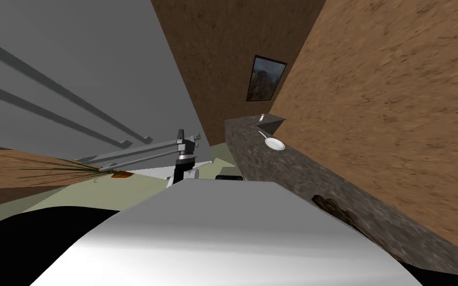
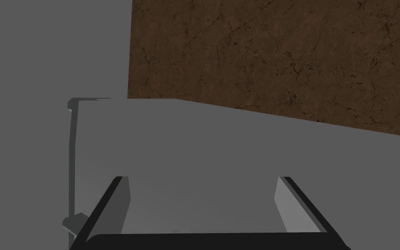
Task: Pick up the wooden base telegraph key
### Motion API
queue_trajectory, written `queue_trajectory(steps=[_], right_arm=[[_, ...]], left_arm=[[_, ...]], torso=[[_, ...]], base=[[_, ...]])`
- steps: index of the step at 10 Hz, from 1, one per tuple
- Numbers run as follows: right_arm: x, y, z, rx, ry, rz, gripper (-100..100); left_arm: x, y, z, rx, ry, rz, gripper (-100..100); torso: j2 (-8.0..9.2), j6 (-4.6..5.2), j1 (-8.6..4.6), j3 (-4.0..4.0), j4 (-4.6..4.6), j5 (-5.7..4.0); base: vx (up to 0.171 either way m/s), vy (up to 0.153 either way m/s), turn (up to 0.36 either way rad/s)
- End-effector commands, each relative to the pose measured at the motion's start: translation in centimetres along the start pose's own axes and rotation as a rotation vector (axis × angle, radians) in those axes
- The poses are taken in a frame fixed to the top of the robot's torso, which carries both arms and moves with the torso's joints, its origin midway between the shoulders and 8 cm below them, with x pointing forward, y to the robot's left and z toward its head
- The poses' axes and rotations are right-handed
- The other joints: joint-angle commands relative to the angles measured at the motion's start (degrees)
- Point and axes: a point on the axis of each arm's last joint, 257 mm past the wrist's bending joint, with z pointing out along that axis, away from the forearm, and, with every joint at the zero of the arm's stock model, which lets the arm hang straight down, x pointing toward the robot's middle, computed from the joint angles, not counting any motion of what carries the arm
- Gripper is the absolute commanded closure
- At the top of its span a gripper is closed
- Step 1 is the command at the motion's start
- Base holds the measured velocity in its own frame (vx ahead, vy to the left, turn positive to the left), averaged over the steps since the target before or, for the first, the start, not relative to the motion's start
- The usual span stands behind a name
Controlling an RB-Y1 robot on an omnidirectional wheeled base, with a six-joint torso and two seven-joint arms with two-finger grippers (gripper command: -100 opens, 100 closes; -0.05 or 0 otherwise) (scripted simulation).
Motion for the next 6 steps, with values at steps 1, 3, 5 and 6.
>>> queue_trajectory(steps=[1, 3, 5, 6], right_arm=[[1.6, -1.0, -0.9, 0.003, 0.05, -0.088, -100], [2.5, -1.6, -1.4, 0.001, 0.078, -0.14, -100], [3.7, -2.3, -2.1, -0.011, 0.124, -0.229, -100], [4.2, -2.5, -2.3, -0.019, 0.141, -0.266, -100]], left_arm=[[0.0, 0.0, 0.0, 0.0, 0.0, 0.0, 0], [0.0, 0.0, 0.0, 0.0, 0.0, 0.0, 0], [0.0, 0.0, 0.0, 0.0, 0.0, 0.0, 0], [0.0, 0.0, 0.0, 0.0, 0.0, 0.0, 0]], torso=[[0.0, 0.0, 0.0, 0.0, 0.0, 0.0], [0.01, 0.04, -0.02, 0.01, 0.01, -0.02], [-0.05, 0.01, -0.09, -0.02, -0.01, -0.02], [-0.1, 0.02, -0.15, -0.06, -0.02, -0.04]], base=[[0.08, -0.1, 0.442], [0.063, -0.081, 0.312], [0.086, -0.115, 0.413], [0.09, -0.139, 0.382]])
